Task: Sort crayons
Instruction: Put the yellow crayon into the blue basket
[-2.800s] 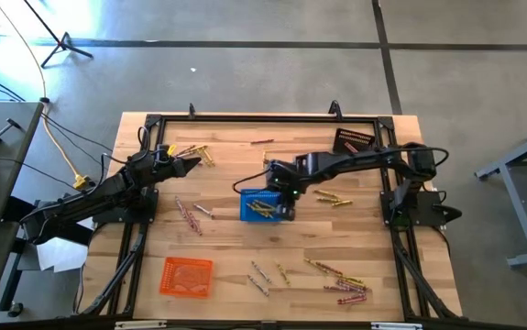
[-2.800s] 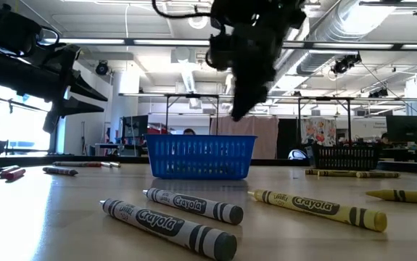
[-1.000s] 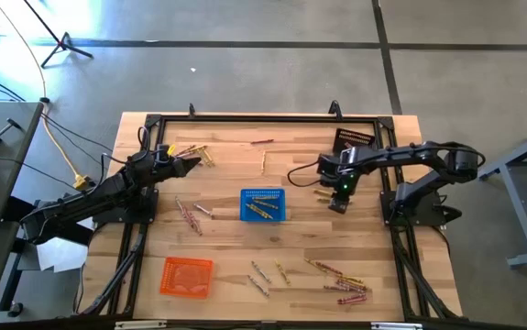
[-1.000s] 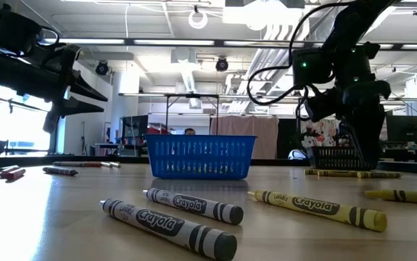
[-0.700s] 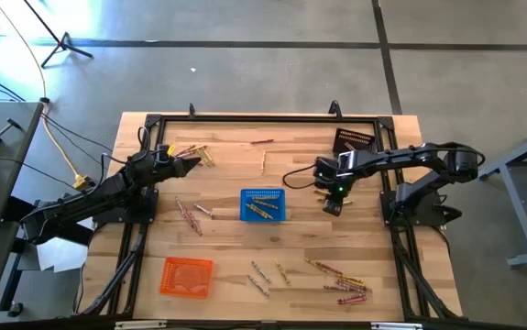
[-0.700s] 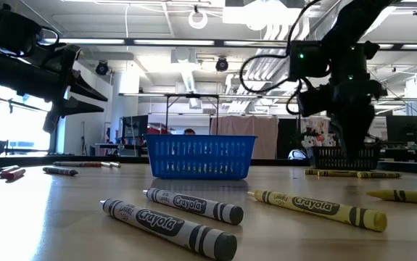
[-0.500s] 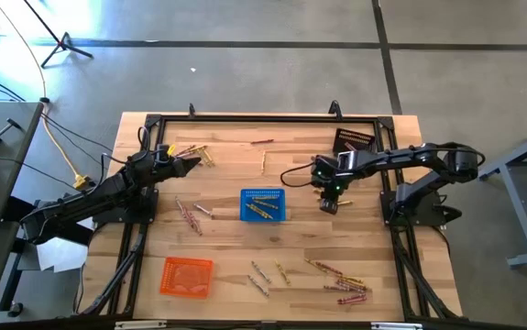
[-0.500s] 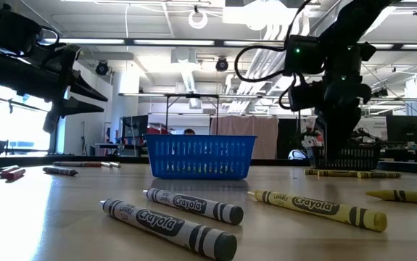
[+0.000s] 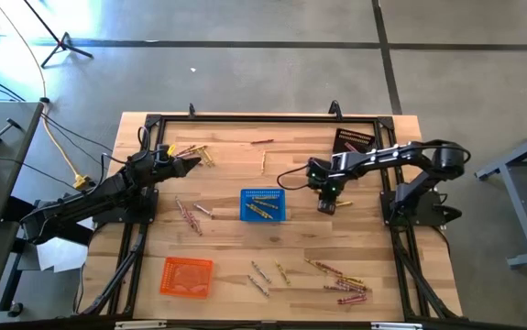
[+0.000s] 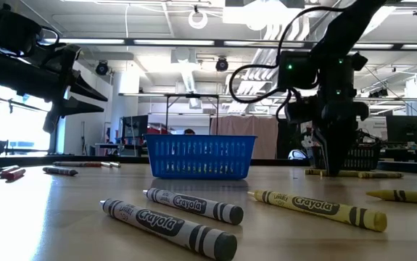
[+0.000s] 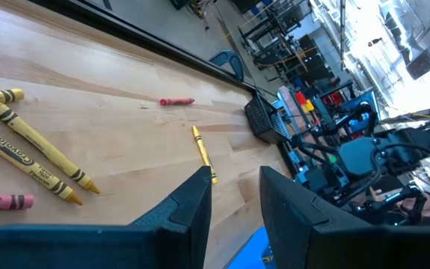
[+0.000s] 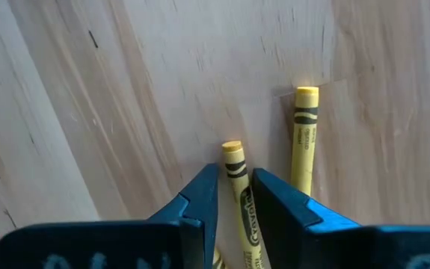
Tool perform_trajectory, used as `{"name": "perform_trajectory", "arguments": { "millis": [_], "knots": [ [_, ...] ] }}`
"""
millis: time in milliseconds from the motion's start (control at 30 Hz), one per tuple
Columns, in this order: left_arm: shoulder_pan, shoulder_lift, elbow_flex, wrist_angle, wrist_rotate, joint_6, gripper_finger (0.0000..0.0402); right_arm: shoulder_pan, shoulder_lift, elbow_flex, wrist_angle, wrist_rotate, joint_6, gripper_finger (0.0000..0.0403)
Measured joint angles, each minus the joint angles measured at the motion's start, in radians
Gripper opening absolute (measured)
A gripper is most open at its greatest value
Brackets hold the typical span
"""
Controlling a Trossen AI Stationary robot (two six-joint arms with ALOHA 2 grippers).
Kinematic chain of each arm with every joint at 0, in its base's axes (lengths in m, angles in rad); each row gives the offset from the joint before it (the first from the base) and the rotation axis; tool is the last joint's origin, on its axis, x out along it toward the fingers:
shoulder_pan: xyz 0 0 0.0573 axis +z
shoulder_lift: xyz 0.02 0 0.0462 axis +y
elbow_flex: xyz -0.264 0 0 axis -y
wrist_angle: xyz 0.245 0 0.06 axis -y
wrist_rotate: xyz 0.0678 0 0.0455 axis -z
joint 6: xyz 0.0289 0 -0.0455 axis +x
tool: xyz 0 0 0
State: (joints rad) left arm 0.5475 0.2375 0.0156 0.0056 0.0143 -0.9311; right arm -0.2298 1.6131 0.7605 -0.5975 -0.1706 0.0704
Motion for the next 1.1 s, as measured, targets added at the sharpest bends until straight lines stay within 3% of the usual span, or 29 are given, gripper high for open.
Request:
{"name": "perform_trajectory", "arguments": {
  "millis": [167, 333, 433, 900, 1100],
  "knots": [
    [0.0, 0.0, 0.0, 0.0, 0.0, 0.0, 0.0101, 0.001, 0.001, -0.002, 0.002, -0.004, 0.007, 0.0066],
    [0.0, 0.0, 0.0, 0.0, 0.0, 0.0, 0.0101, 0.001, 0.003, 0.006, 0.0, -0.005, 0.046, 0.0015],
    [0.0, 0.0, 0.0, 0.0, 0.0, 0.0, 0.0101, 0.001, 0.007, 0.03, -0.015, -0.007, 0.061, 0.0012],
    [0.0, 0.0, 0.0, 0.0, 0.0, 0.0, 0.0101, 0.041, 0.01, 0.389, -0.009, -0.006, 0.03, 0.0008],
    [0.0, 0.0, 0.0, 0.0, 0.0, 0.0, 0.0101, 0.115, 0.011, 0.468, 0.126, -0.007, 0.001, 0.0008]
  ]
}}
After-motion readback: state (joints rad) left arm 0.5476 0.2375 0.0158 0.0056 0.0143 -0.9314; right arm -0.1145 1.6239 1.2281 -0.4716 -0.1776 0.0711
